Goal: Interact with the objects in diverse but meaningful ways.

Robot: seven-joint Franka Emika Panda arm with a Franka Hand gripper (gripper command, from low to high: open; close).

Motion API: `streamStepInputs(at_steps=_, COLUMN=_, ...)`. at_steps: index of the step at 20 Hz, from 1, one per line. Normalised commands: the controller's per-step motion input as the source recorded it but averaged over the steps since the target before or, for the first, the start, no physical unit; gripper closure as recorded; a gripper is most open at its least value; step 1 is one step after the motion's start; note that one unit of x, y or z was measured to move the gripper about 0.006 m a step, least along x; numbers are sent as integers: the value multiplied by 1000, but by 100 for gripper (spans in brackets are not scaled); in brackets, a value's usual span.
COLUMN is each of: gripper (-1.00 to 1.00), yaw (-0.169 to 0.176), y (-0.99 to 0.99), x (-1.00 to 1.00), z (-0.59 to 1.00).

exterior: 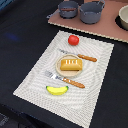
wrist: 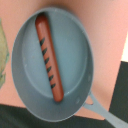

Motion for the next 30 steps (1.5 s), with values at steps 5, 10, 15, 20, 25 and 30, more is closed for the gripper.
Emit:
streamStepInputs(at_steps=5, gripper=-100, yaw=-61, y=-566, x=830, z=434)
streamStepInputs(at_steps=10, gripper=-100, yaw=-22, y=-732, x=735, z=178)
streamStepInputs(at_steps=15, gripper=-100, yaw=-4, y=-761, x=627, z=-26)
streamStepInputs(at_steps=20, gripper=-100, yaw=0, y=-462, x=335, z=-278)
streamStepInputs(at_steps=25, gripper=-100, yaw=0, y=-261, x=161, z=-331)
streamStepInputs(at_steps=30, gripper=-100, yaw=1, y=-174, x=137, z=-315)
